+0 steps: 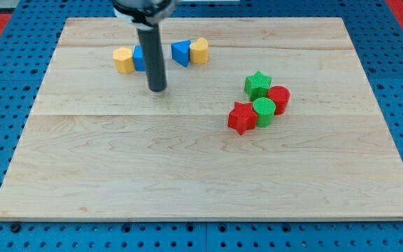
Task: Point your arm to the top of the green circle
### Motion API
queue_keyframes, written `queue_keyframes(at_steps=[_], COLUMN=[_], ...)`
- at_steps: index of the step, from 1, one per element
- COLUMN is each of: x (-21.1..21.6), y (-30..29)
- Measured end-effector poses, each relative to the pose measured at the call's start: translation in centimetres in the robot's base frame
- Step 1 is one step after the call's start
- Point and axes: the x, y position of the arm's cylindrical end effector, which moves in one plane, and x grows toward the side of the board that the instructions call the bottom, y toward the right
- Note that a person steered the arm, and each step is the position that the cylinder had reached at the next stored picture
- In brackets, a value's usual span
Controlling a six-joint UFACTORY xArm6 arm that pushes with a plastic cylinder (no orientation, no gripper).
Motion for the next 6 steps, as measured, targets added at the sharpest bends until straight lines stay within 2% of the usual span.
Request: queue_keyframes(at_steps=[3,6], x=[1.2,1.8], y=[16.6,14.9])
